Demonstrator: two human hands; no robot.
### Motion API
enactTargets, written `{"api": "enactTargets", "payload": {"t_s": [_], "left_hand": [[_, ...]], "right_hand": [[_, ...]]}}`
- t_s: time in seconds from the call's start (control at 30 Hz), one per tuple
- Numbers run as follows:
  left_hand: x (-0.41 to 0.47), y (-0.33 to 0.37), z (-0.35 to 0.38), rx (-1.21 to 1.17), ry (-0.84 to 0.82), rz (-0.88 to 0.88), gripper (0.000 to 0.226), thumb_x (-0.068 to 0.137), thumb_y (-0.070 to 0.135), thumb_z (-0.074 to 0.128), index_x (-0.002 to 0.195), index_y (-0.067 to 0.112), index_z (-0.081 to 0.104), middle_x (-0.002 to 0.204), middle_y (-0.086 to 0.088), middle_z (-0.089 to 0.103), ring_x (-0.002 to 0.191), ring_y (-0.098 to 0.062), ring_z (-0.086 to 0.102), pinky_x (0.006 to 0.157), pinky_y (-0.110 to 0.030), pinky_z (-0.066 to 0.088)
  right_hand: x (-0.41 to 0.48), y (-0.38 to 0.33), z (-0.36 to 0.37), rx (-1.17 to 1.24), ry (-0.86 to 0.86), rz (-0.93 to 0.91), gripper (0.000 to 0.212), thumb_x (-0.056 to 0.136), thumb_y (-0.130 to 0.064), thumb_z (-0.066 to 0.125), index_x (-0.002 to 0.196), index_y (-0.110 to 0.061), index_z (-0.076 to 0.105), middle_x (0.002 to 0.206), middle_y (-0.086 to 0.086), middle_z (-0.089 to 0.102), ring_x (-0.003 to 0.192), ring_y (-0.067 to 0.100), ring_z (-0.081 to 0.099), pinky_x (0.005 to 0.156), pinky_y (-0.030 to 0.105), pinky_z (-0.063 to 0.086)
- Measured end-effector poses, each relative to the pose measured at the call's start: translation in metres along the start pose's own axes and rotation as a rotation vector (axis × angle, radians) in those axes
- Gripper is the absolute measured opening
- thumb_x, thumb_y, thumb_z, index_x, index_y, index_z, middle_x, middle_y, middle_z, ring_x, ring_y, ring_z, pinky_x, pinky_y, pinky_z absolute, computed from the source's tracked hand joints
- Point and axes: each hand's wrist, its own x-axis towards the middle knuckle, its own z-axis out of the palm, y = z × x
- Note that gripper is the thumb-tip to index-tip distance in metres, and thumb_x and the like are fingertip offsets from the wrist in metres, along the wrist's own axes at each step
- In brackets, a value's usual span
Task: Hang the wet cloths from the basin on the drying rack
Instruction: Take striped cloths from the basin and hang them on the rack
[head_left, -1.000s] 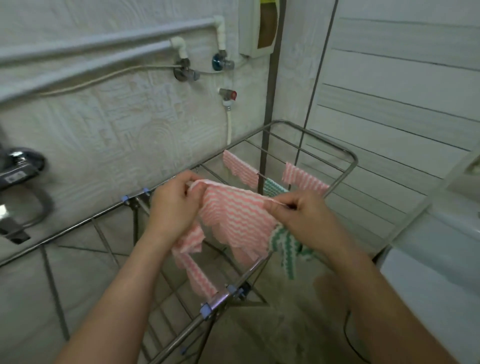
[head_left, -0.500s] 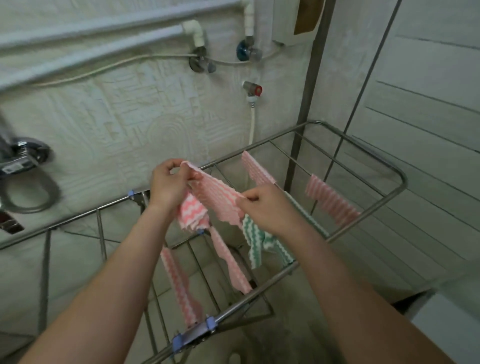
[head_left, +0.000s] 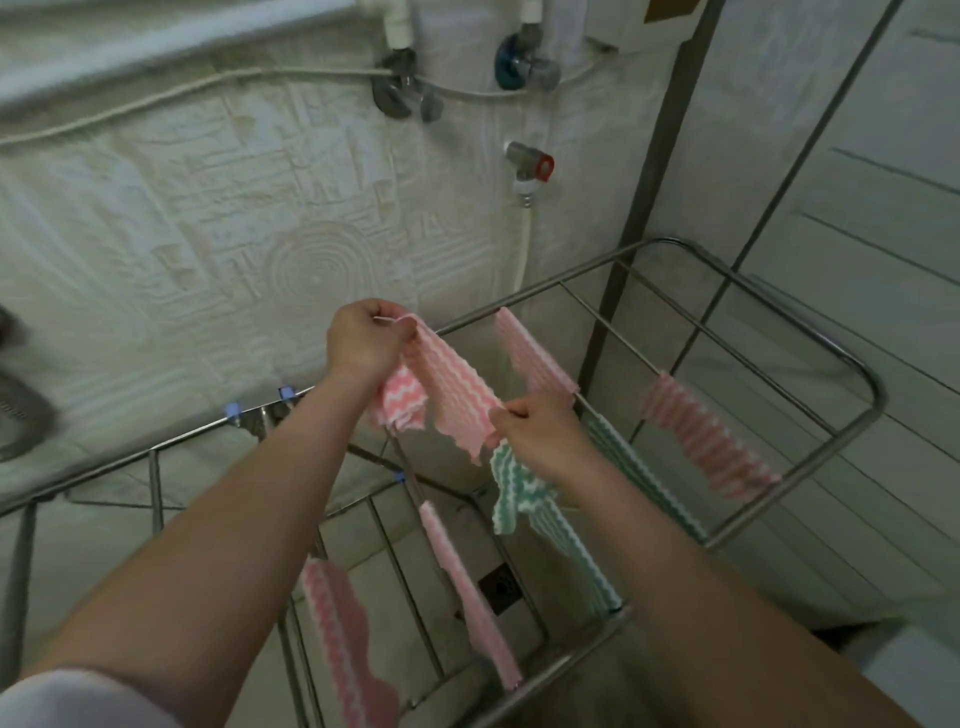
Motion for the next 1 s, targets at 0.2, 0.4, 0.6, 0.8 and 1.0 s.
{"api": "enactTargets", "payload": {"t_s": [0.2,0.4,0.6,0.8,1.0], "left_hand": [[0.040,-0.007,0.037,0.055,-0.100,0.025,0.007,0.079,0.016,0.071,0.085,0.020,0.071,0.081,-0.002,0.069,0.072,-0.016,0.063,0.072,-0.026,0.052],[0.059,-0.003,0.071,0.134,-0.304,0.120,0.030,0.082,0.017,0.068,0.112,0.015,0.068,0.097,-0.004,0.069,0.095,-0.018,0.064,0.091,-0.030,0.050],[0.055,-0.030,0.056,0.464,-0.259,0.239,0.036,0.084,0.015,0.062,0.119,0.022,0.060,0.101,-0.006,0.068,0.096,-0.023,0.063,0.078,-0.023,0.041],[0.053,-0.062,0.054,0.477,-0.242,0.148,0.022,0.086,0.027,0.064,0.107,0.022,0.070,0.101,-0.004,0.072,0.096,-0.022,0.066,0.078,-0.025,0.044],[0.059,-0.056,0.067,0.495,-0.246,0.196,0.027,0.090,0.028,0.059,0.115,0.022,0.067,0.108,-0.003,0.071,0.100,-0.022,0.064,0.079,-0.024,0.042]], "right_hand": [[0.041,0.020,-0.007,0.385,0.019,0.297,0.020,0.088,-0.019,0.061,0.090,-0.001,0.070,0.087,0.016,0.073,0.079,0.025,0.068,0.077,0.037,0.055],[0.064,0.034,-0.018,0.683,0.016,0.490,0.012,0.095,-0.011,0.054,0.099,0.000,0.058,0.055,0.012,0.066,0.043,0.015,0.060,0.045,0.021,0.050],[0.078,0.055,-0.011,0.323,0.072,0.407,0.021,0.084,-0.014,0.052,0.090,0.000,0.067,0.060,0.008,0.070,0.061,0.021,0.066,0.062,0.028,0.054],[0.081,0.042,0.002,-0.270,-0.080,0.159,0.032,0.084,-0.027,0.060,0.100,0.000,0.070,0.095,0.017,0.071,0.070,0.022,0.063,0.062,0.029,0.047],[0.086,0.039,0.018,-0.408,-0.087,0.147,0.027,0.085,-0.034,0.064,0.091,-0.011,0.075,0.087,0.006,0.074,0.075,0.019,0.067,0.060,0.025,0.048]]}}
